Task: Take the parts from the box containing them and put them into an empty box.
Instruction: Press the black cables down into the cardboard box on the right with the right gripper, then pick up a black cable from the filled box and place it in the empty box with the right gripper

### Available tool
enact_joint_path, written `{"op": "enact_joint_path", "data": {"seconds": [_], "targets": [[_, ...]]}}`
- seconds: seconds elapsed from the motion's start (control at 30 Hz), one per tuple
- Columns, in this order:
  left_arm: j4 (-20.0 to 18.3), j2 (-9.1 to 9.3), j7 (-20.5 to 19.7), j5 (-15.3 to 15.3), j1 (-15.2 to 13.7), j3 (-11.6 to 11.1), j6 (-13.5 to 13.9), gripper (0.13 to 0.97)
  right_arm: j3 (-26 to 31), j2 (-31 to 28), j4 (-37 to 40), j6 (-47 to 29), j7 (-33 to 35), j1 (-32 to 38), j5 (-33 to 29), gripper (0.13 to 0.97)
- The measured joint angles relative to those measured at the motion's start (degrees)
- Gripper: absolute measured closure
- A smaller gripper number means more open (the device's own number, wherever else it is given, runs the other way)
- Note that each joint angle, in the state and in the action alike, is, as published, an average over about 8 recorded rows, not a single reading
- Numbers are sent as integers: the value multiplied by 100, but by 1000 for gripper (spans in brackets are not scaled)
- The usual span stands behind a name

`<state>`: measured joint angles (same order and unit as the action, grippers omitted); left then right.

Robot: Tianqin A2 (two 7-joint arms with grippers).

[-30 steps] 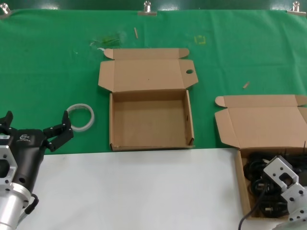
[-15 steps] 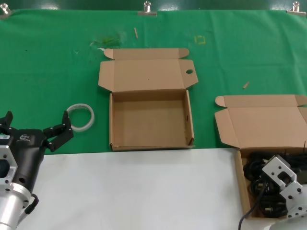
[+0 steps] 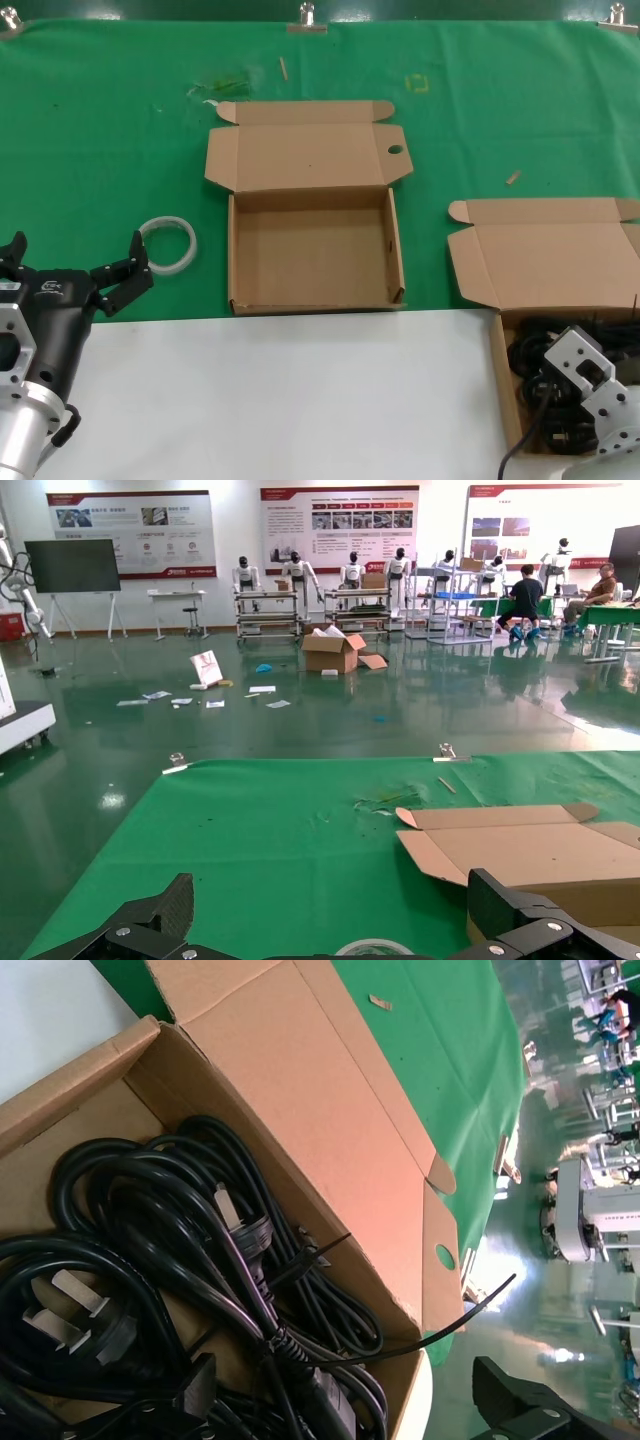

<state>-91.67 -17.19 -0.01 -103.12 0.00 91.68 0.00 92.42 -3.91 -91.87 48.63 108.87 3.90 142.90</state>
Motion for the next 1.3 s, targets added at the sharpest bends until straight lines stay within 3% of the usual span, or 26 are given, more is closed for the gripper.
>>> {"op": "enact_joint_path", "data": {"seconds": [0.23,0.53,0.8,0.93,1.2,1.3], "targets": [[0,0,0,1,0,0,0,132,-57,0,19,-80,49,-25,48,240],[0,0,0,0,0,0,0,132,-143,0,15,-178,106,-73,163,394],[0,0,-1,0,0,0,0,132,-220,0,3,-242,156,-99,275,608],[0,0,-3,0,0,0,0,132,-244,0,2,-270,177,-95,324,608],[0,0,-3,0,0,0,0,132,-264,0,-7,-304,180,-85,385,788],[0,0,-2,1,0,0,0,132,-275,0,-31,-301,168,-102,401,808]]}}
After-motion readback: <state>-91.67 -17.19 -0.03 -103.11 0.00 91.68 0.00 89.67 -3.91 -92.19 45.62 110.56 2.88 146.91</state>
